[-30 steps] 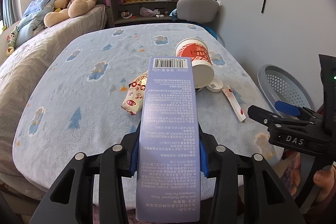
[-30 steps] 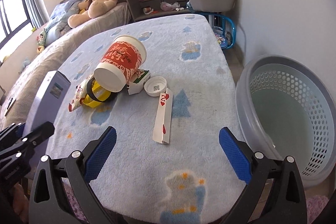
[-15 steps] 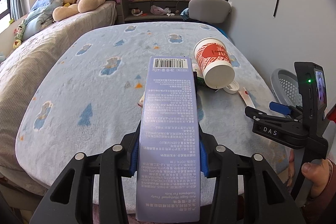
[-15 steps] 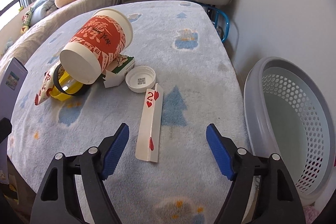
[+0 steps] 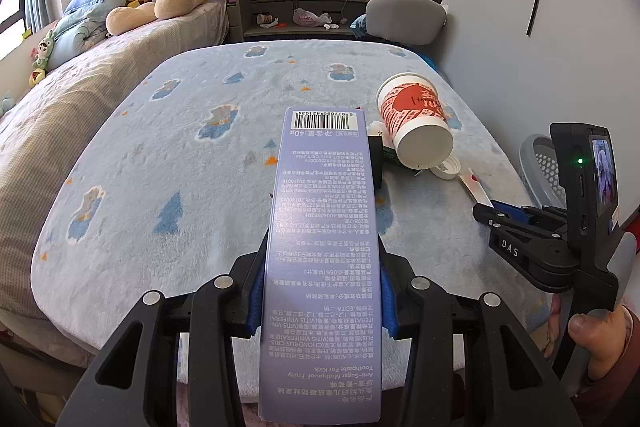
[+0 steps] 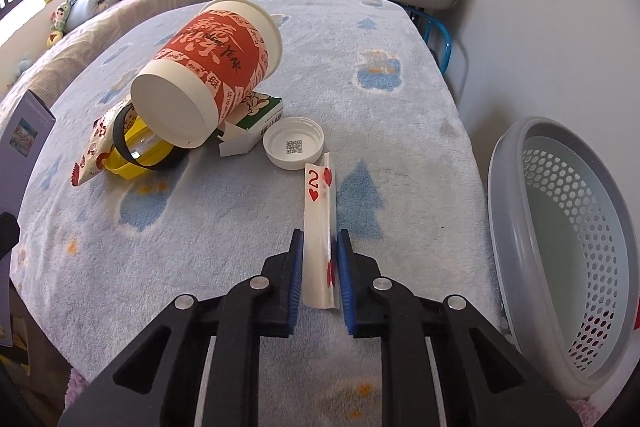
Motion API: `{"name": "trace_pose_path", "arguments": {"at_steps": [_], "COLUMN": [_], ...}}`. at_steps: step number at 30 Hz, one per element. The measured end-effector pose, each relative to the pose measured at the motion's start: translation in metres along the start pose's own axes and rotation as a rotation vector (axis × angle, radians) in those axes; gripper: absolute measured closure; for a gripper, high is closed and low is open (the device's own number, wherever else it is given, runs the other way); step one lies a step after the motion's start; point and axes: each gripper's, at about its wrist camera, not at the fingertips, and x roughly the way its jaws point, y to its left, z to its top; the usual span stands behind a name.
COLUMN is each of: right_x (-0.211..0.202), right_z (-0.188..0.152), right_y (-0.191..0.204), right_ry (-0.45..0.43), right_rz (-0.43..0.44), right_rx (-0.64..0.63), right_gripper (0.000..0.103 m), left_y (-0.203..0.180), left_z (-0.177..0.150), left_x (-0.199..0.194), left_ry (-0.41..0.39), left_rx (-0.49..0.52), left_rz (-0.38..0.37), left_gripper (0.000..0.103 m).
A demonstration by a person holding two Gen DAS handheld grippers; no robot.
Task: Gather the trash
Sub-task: 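Carry the box and card strip over the basket and open both grippers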
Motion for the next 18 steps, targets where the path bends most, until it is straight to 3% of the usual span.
{"name": "trace_pose_path", "arguments": {"at_steps": [10, 18], "right_x": [-0.032, -0.069], "right_z": [-0.01, -0.024], "right_y": [-0.001, -0.032], "right_ry": [-0.055, -0.11], "right_rz": [0.057, 0.087], "right_rx": [0.039, 0.125], "right_gripper": [0.087, 0.087], "left_y": [-0.005, -0.037], "left_z": [0.0, 0.009], "left_x": [-0.013, -0.029], "left_ry": [-0.01, -0.047], "left_rx": [0.002, 0.059], "left_rz": [0.001, -0.049], "left_gripper": [0.06, 0.06]}}
